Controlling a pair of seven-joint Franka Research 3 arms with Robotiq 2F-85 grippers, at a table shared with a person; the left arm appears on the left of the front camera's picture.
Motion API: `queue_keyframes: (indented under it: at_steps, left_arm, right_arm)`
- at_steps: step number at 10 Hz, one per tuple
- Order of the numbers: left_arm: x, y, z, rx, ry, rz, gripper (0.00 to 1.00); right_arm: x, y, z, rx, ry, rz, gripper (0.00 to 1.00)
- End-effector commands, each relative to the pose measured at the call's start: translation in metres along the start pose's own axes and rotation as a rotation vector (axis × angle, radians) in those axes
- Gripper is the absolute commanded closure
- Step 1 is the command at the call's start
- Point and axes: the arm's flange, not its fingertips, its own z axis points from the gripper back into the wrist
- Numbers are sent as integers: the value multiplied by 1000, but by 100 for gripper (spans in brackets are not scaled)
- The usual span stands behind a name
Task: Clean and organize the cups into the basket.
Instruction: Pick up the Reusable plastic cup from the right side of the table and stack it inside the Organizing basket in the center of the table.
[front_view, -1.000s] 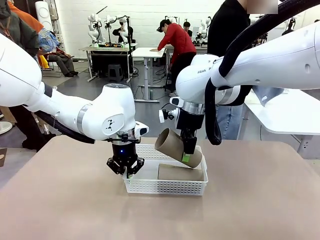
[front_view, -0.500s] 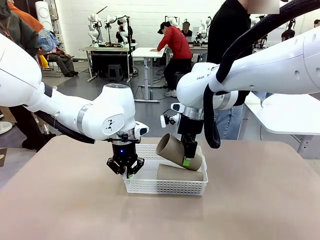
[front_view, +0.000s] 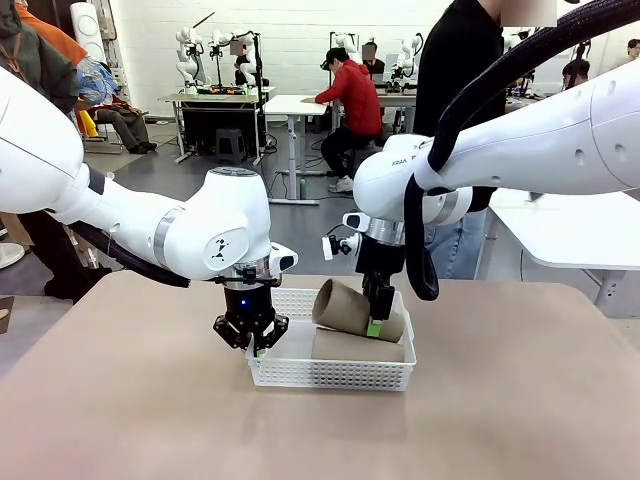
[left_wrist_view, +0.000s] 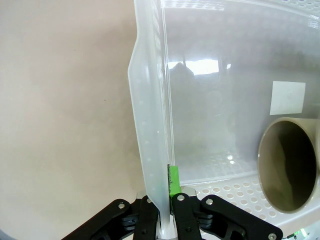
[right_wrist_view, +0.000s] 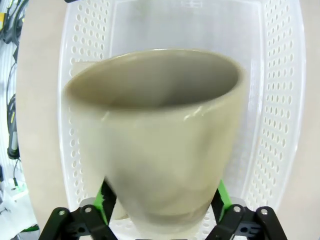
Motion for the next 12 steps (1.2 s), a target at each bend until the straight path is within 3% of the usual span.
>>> queue_keyframes:
  at_steps: [1,8,12]
  left_arm:
    - [-2,3,-2,-5,-2,-5,100]
    - [-2,3,-2,-5,-2,-5,100]
    - [-2,3,-2,-5,-2,-5,100]
  right_arm:
    - [0,-2,3,21,3,19,0]
    - [-1,3,4,-5,-6,24,0]
    - [-3,37,34,-115,-40,65,0]
